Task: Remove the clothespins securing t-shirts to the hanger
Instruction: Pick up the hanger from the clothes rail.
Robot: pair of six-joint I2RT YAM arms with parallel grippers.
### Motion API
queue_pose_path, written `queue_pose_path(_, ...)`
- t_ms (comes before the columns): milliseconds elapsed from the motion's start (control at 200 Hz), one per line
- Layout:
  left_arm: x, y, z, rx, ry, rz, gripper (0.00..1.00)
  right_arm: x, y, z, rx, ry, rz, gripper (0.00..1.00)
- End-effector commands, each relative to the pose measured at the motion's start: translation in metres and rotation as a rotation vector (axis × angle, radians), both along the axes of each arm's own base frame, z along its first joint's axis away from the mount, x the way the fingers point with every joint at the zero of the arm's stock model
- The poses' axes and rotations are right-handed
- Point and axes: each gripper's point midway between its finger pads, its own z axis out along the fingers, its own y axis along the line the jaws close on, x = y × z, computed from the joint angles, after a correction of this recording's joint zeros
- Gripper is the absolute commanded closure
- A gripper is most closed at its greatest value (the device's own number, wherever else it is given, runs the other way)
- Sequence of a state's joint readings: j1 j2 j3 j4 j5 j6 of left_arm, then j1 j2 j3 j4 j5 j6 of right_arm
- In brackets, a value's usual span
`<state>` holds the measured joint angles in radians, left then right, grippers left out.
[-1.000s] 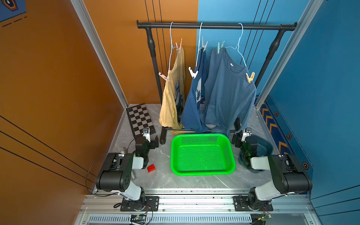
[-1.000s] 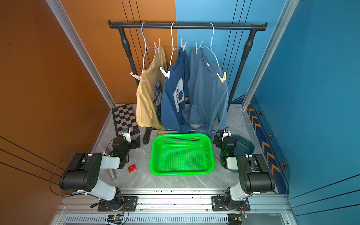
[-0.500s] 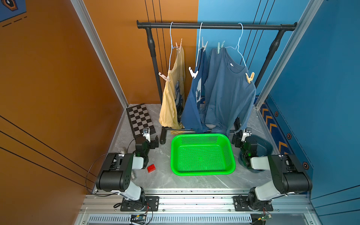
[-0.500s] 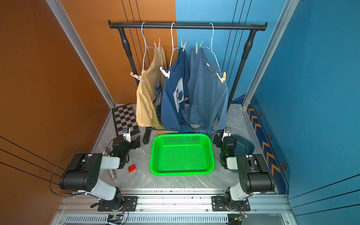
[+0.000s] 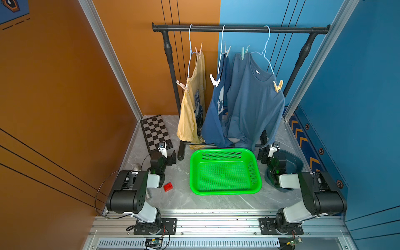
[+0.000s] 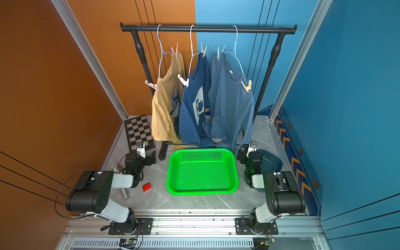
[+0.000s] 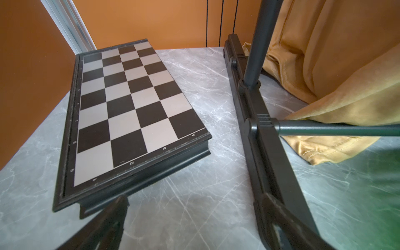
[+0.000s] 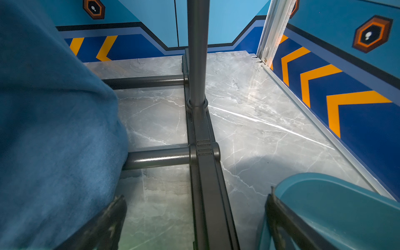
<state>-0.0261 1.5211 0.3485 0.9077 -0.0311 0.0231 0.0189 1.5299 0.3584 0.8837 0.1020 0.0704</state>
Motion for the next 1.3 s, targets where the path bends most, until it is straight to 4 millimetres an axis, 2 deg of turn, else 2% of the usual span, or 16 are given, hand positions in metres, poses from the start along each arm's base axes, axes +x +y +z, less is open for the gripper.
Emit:
queue_pose_path(0,-0.008,0.002,0.027,0.052,-0.083,0.031,0.02,0.007,0.009,0.01,0.004,-0.023,0.061,0.0)
queue_pose_path(155,-0.031,0.014,0.069,0.038,-0.203,0.127,0.02,-0.01,-0.009,0.047,-0.02,-0.047,-0.063,0.0)
queue_pose_path(305,-0.044,0.009,0.11,-0.007,-0.261,0.112,0.02,-0.03,-0.023,0.08,0.004,-0.091,-0.161,0.0)
queue_pose_path(516,-0.063,-0.002,0.148,-0.114,-0.254,0.062,0.02,-0.059,-0.017,0.11,0.009,-0.043,-0.191,0.0)
queue_pose_path(696,-0.089,-0.011,0.169,-0.163,-0.265,0.038,0.02,-0.09,-0.019,0.126,0.041,-0.017,-0.224,0.0)
queue_pose_path(861,-0.106,-0.025,0.176,-0.121,-0.214,0.017,0.02,-0.107,-0.017,0.128,0.065,0.058,-0.226,0.0)
queue_pose_path(946,-0.112,-0.032,0.179,-0.099,-0.188,0.004,0.02,-0.111,-0.007,0.128,0.095,0.093,-0.177,0.0)
queue_pose_path(1076,-0.118,-0.053,0.185,-0.087,-0.164,-0.054,0.02,-0.118,0.002,0.135,0.126,0.119,-0.141,0.0)
queue_pose_path(1296,-0.136,-0.097,0.213,-0.021,-0.215,-0.175,0.02,-0.122,0.017,0.158,0.113,0.154,-0.059,0.0)
